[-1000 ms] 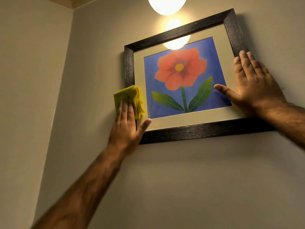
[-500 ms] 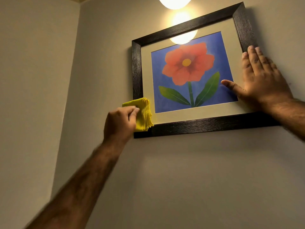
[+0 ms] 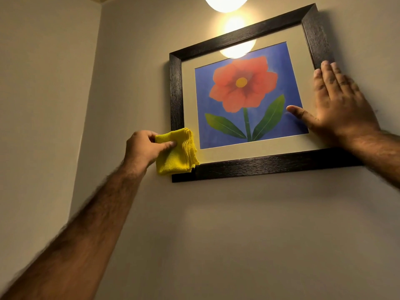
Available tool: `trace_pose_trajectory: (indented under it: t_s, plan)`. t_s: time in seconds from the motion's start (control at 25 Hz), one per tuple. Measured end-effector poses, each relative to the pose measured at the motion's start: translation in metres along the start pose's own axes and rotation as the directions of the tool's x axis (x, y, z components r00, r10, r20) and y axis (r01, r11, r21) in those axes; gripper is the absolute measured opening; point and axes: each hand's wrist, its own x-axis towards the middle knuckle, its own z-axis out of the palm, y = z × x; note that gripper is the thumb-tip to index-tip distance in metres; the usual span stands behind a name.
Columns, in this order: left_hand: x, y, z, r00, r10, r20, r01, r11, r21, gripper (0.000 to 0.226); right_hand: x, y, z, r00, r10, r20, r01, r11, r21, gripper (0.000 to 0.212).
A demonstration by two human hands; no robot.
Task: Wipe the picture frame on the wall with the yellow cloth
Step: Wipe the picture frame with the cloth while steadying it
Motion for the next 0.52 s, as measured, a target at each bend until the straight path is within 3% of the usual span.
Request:
trace_pose_trajectory:
  t_s: [0.2,0.32,0.44,0.52]
  plan:
    - [-0.003,-0.003,-0.007,0.998,-0.039,0.045,0.045,0.990,-0.131,0.048,-0.004,-0.004,-0.012,0.999,0.038,0.010,-0.038,0.998,0.048,0.108]
    - [-0.007,-0.006,-0.021,0.996,-0.070,0.053,0.081,0.964,-0.253,0.046,-0.014,-0.043,-0.031,0.983,-0.178,-0.036,0.181,0.981,0.077,0.097]
    - [-0.018,-0.013,-0.044,0.997,-0.067,0.046,0.076,0.963,-0.257,0.046,-0.043,-0.140,-0.049,0.928,-0.356,-0.107,0.364,0.816,0.449,0.067]
    - [-0.029,-0.022,-0.062,0.994,-0.087,0.063,0.100,0.962,-0.255,0.044,-0.063,-0.212,-0.058,0.941,-0.335,0.047,0.209,0.686,0.697,0.053]
